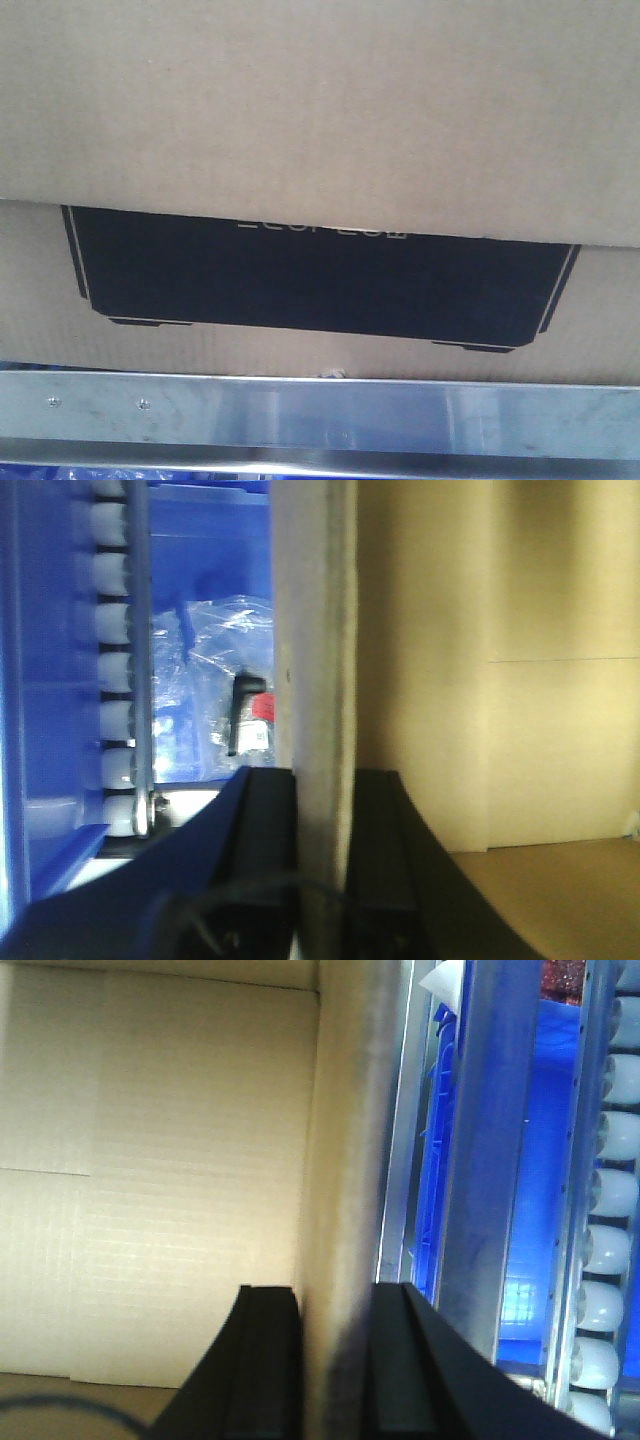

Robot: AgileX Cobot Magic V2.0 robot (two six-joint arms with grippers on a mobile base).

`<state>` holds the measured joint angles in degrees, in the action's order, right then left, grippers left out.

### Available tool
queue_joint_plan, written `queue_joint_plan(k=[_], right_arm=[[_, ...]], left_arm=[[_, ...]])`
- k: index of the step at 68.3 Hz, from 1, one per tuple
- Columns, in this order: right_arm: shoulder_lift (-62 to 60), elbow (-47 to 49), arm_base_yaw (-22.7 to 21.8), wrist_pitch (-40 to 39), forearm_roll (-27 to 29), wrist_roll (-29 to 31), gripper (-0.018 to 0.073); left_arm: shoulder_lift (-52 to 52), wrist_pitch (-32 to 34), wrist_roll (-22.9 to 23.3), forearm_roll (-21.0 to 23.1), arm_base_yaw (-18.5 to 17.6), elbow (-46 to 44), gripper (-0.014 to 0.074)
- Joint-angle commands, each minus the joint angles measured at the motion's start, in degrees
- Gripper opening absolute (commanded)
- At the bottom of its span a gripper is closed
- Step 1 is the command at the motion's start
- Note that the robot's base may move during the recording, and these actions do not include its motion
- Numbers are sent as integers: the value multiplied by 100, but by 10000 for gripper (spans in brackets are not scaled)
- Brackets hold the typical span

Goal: Grab box from left shelf to table start
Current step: 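Close both grippers on the box's side walls, then lift the box with both grippers and pull it off the shelf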

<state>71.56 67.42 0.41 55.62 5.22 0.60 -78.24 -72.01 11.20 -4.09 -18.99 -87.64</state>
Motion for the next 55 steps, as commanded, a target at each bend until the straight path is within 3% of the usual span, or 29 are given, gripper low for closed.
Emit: queue_joint_plan(k=[1, 14, 31, 43, 55], right_arm=[[-106, 196, 0, -303, -163, 40, 58], [-307, 204, 0, -532, -168, 40, 58], [-1450, 196, 0, -684, 57, 40, 58], [-2318, -243, 0, -657, 349, 40, 58], [-3365, -1098, 0, -637, 662, 40, 58]], left_arm=[[74, -251, 38, 78, 21, -153, -94], [234, -102, 188, 66, -40, -153, -94], [1188, 162, 549, -167, -548, -11, -92], [2086, 512, 894, -385, -796, 846, -92], [3242, 867, 932, -374, -796, 1961, -92]])
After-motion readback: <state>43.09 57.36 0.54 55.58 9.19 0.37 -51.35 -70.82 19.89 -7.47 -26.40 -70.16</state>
